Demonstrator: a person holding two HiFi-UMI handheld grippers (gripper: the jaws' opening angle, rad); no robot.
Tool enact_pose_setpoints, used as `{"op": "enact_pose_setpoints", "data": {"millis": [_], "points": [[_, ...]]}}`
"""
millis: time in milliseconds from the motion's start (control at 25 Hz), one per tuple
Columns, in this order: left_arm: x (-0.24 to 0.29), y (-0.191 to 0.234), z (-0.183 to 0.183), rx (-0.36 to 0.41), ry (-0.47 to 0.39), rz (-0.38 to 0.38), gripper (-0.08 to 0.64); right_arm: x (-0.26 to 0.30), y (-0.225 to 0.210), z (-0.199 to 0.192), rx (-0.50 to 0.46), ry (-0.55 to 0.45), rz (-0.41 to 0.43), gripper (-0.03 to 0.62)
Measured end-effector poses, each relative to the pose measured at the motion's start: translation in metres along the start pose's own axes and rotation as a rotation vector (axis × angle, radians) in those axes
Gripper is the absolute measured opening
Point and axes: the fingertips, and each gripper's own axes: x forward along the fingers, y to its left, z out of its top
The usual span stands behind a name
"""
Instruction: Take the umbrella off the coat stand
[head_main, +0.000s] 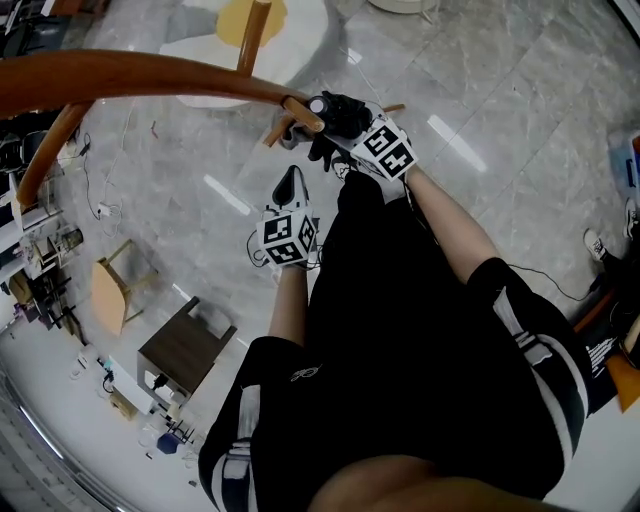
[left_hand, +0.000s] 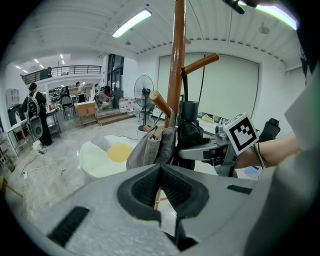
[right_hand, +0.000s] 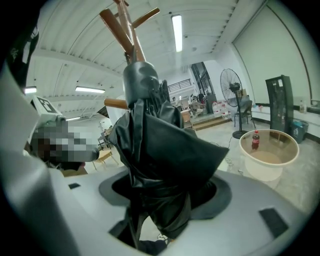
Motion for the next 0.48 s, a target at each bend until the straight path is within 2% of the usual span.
{"op": "enact_pose_setpoints", "data": {"millis": [480], "points": [[-0.01,-0.001,0.011,-0.025,-0.054,0.017,-0.002,-0.018,0.007,0.017,0.035,0.018,-0.027,0.275]]}}
